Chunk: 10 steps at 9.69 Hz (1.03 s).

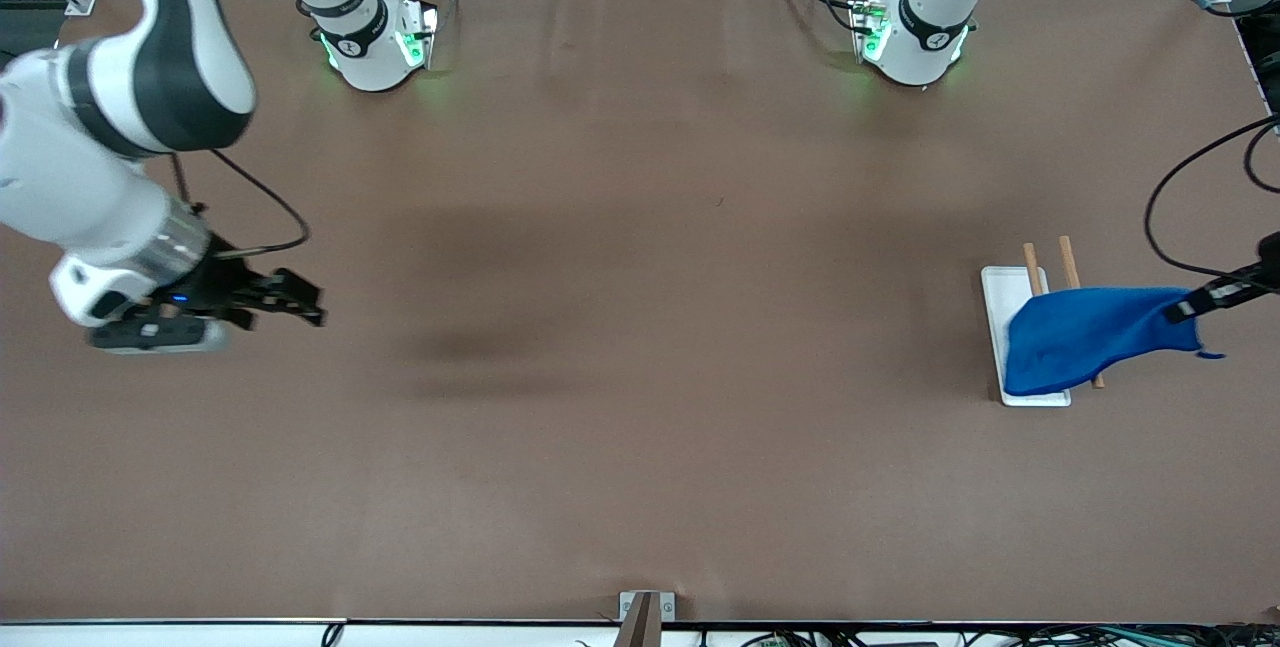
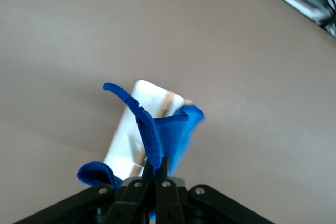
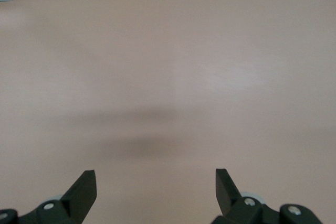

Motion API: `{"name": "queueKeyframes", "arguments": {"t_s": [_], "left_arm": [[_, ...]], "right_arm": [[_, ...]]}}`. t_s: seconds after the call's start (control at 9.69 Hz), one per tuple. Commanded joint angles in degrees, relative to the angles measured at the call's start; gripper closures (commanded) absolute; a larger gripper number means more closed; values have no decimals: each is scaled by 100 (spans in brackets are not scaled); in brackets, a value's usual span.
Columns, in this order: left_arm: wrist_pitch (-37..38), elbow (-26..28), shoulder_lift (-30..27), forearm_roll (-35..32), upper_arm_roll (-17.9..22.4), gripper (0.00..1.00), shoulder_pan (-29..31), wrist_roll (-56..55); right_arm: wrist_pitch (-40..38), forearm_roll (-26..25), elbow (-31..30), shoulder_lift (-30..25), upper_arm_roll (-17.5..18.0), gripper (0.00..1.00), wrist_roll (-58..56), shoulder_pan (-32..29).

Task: Right arm passes towel to left arm to hang
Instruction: 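Drape the towel over the dowel rack with the left gripper while the right gripper retracts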

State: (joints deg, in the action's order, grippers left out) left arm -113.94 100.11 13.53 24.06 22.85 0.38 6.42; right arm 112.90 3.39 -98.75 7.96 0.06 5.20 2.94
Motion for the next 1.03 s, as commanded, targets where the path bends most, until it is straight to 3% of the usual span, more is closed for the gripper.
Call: {"name": "queueKeyframes", "arguments": {"t_s": [0.0,0.21,0.41,0.52,0.62,0.72,0.83,0.93], "left_arm": [[-190,280,71,-95,184,100,32,-334],[-190,368,298,-95,202,100,50,-343],[-207,403,526,-69,220,100,129,-255],[-199,465,606,-69,228,98,216,-290],[-199,500,624,-60,220,89,365,-256],[-207,448,729,-77,228,52,349,-238],[-190,334,721,-121,228,1,288,-246],[-138,194,651,-139,220,0,279,-229]], "right_arm": [[-1045,-539,205,-539,-374,0,174,14],[-1795,-515,268,-1110,-463,0,140,-256],[-2603,-445,1028,-1130,-419,0,113,-461],[-2972,-401,1381,-1034,-436,0,104,-469],[-3098,-400,1419,-990,-471,0,-9,-487],[-3047,-409,1402,-998,-472,0,-193,-461],[-3038,-409,1411,-998,-463,0,-151,-443],[-3055,-400,1402,-1007,-463,0,-142,-443]]}}
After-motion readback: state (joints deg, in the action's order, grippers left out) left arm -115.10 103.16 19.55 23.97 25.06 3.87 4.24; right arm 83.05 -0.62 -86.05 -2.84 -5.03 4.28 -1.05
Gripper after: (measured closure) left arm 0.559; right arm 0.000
